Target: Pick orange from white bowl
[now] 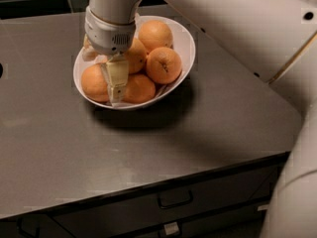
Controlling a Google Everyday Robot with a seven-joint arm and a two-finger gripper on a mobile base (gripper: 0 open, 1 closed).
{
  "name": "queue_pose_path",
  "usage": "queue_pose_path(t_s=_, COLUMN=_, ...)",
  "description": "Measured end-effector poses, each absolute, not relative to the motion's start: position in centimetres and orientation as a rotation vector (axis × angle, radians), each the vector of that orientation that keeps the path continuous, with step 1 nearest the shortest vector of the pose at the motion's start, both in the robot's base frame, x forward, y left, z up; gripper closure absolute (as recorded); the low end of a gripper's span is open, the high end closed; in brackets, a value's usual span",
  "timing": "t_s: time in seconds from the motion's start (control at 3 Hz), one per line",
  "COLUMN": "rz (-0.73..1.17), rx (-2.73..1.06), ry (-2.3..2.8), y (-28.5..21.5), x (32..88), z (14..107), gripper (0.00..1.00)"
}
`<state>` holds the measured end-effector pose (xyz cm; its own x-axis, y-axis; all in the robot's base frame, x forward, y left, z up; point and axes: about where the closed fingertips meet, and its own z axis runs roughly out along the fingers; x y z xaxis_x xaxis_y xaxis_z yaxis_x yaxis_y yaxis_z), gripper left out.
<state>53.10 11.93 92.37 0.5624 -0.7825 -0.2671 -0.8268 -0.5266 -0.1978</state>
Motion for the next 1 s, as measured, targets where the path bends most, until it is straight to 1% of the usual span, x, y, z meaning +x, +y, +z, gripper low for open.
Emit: queue_pose_path(t_s=1.0, rz=0.162, rx=-2.498, ry=1.368, y=11.57, x=53.33, z=91.74, gripper=0.22)
